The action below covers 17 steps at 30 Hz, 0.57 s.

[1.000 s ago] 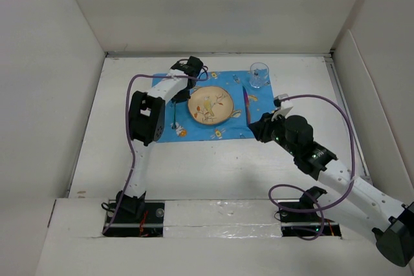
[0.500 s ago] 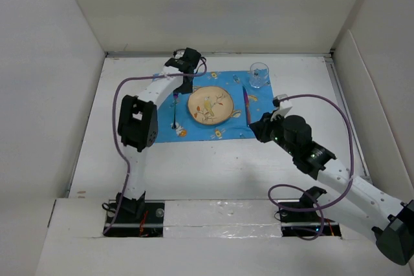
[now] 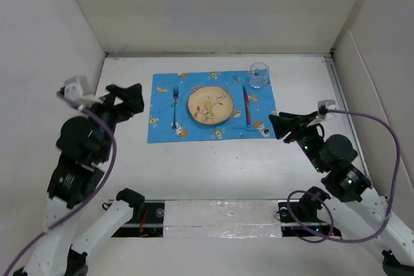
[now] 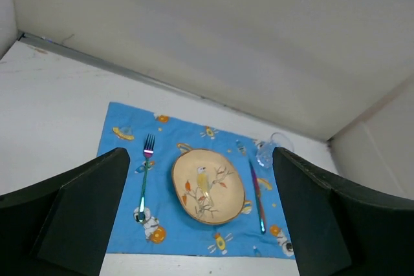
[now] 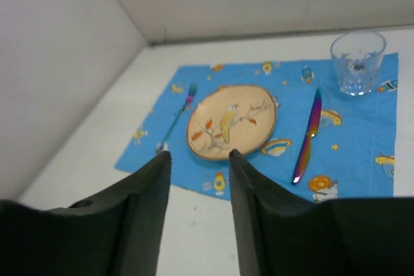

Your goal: Set the dinner table for one person

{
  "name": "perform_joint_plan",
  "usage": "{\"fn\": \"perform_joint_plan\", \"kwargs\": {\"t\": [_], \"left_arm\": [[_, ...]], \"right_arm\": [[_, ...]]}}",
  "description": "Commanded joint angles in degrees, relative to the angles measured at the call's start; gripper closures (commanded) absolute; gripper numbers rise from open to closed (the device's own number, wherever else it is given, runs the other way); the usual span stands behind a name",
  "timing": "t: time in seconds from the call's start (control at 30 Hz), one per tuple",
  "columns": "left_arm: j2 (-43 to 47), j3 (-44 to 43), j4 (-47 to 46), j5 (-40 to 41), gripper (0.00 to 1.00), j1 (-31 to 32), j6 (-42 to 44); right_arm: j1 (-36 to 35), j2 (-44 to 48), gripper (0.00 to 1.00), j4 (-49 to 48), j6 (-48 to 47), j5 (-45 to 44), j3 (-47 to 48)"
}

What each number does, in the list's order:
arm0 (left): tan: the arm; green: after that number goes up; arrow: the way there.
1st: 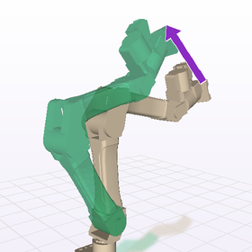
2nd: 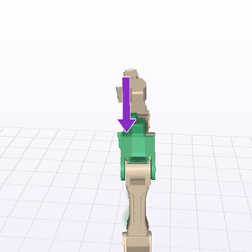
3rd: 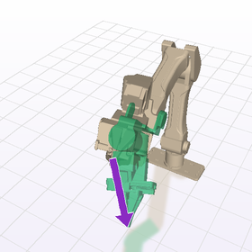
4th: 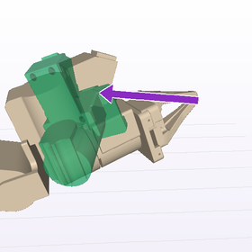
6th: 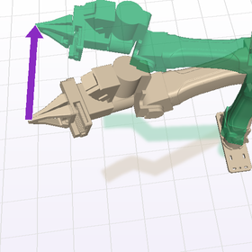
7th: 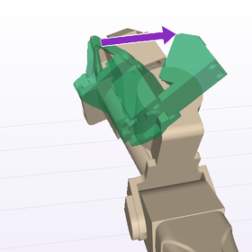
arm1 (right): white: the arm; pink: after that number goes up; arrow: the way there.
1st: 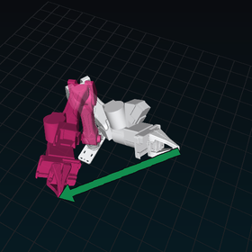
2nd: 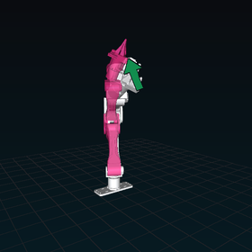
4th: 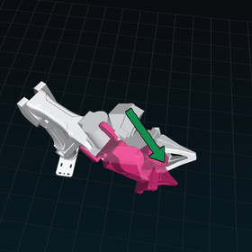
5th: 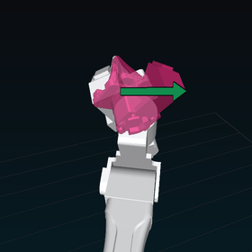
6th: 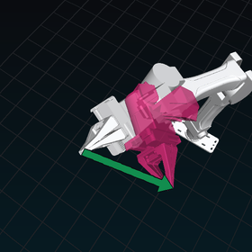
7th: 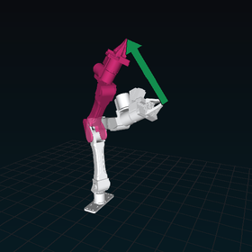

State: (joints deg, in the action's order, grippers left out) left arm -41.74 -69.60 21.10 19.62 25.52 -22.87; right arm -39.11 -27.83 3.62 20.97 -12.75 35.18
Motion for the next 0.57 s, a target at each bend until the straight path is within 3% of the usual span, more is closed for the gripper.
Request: {"fn": "perform_joint_plan", "kwargs": {"t": [0.0,0.1,0.2,0.33,0.53], "left_arm": [[8.4,6.8,-2.3,2.2,0.08,-0.1,-2.4],[18.9,9.8,-1.0,5.7,0.03,-0.1,-3.1],[26.6,13.0,-0.1,8.0,0.01,-0.1,-3.0],[30.0,16.6,0.8,7.2,0.01,-0.1,-2.6],[26.5,19.7,2.3,6.0,0.01,-0.1,-3.0]], "right_arm": [[-0.6,5.1,0.47,4.7,0.6,-9.0,7.4],[-0.6,10.3,0.35,8.2,-0.3,-20.2,12.0],[-0.6,13.9,0.33,11.6,-0.3,-31.7,14.3],[-0.6,15.9,0.35,8.0,0.9,-31.9,9.8],[-0.6,9.2,0.35,7.8,2.1,-31.0,10.3]]}}
